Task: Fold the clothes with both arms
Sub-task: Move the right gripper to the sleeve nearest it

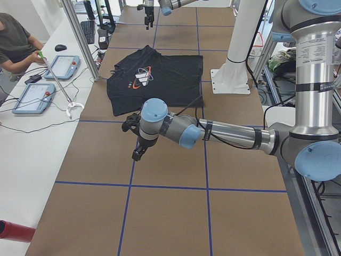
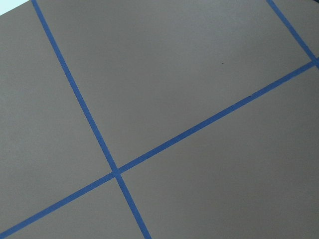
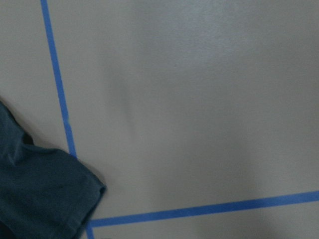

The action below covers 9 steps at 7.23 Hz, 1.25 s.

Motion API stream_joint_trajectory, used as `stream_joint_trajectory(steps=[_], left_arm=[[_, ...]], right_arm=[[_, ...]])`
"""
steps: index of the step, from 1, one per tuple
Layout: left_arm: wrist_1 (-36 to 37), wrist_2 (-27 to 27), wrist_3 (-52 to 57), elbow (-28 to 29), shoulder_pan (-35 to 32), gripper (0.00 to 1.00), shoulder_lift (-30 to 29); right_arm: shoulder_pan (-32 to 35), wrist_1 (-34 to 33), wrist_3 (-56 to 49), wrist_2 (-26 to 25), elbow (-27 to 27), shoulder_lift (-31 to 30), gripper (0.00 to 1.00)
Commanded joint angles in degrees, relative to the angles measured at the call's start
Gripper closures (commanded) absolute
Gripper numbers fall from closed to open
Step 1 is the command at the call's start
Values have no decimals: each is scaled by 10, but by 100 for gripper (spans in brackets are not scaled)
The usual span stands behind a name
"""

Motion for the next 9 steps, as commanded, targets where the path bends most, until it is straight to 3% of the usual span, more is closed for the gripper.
stream_joint_trajectory(steps=[1,3,7,8,9], left_arm=[[0,0,-1,-5,2,0,1],[-1,-1,-1,-5,2,0,2],[0,-1,-1,-5,2,0,2],[-1,-1,0,-5,2,0,2],[-1,0,0,-5,2,0,2]], right_arm=[[-48,62,50,-53,-16,2,15],[-86,62,38,-107,-36,27,15],[-98,65,9,-123,-82,58,24],[-97,65,1,-123,-82,58,31],[-97,64,1,-123,-82,58,50]])
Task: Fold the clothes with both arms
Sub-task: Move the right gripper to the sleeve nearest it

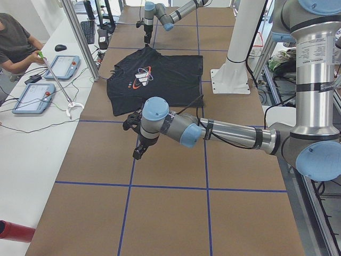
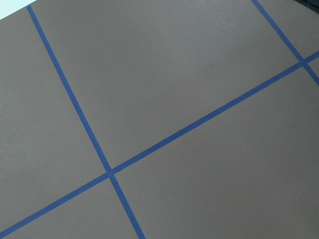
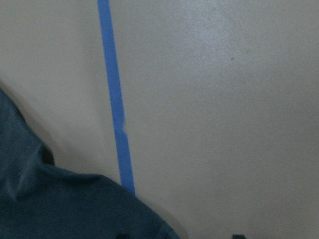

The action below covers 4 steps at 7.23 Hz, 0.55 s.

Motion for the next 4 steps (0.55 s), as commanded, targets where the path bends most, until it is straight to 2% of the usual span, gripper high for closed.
stream_joint_trajectory(steps=[1,3,4], left_arm=[[1,0,0,0,0,0,0],[0,0,-1,0,0,0,0],[1,0,0,0,0,0,0]], right_arm=[[0,-1,-5,-1,-3,1,65],[0,-1,-6,0,-3,1,100],[1,0,-5,1,-1,1,100]])
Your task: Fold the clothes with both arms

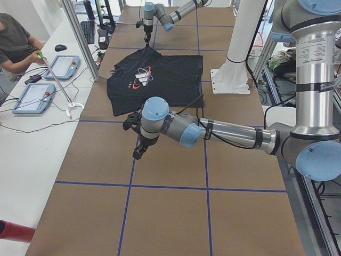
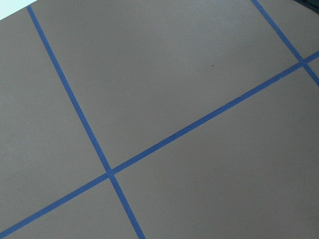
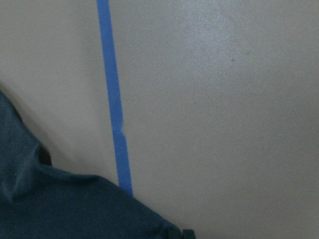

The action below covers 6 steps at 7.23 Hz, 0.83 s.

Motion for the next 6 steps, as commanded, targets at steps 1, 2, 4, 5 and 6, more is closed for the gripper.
stream_joint_trajectory(steps=[1,2,4,5,6], left_arm=[[0,1,0,0,0,0,0],[0,1,0,0,0,0,0],[0,1,0,0,0,0,0],[0,1,0,0,0,0,0],[0,0,0,0,0,0,0]], right_arm=[[19,0,2,20,13,0,100],[47,0,1,68,21,3,100],[49,-31,17,84,22,62,100],[38,-63,36,83,21,102,100],[0,-79,82,68,18,143,100]])
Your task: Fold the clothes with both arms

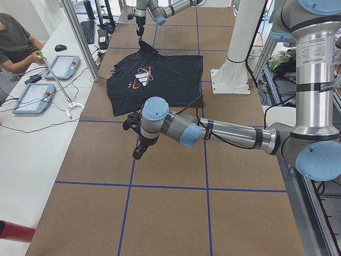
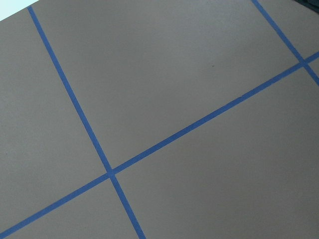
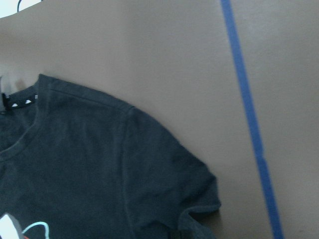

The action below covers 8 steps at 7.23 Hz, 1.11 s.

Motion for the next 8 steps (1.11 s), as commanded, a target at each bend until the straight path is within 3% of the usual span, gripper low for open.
stream_joint_trajectory(steps=[1,3,7,8], left_arm=[[0,-1,0,0,0,0,-2],[-1,-1,0,0,0,0,-2],[-3,-2,-24,-8,1,0,-3],[-4,-13,-83,-8,4,0,-17]], right_arm=[[-63,-24,82,-64,-13,82,100],[-99,-24,98,-109,-69,137,100],[-134,-24,98,-163,-83,142,100],[-135,-24,98,-164,-89,142,59]])
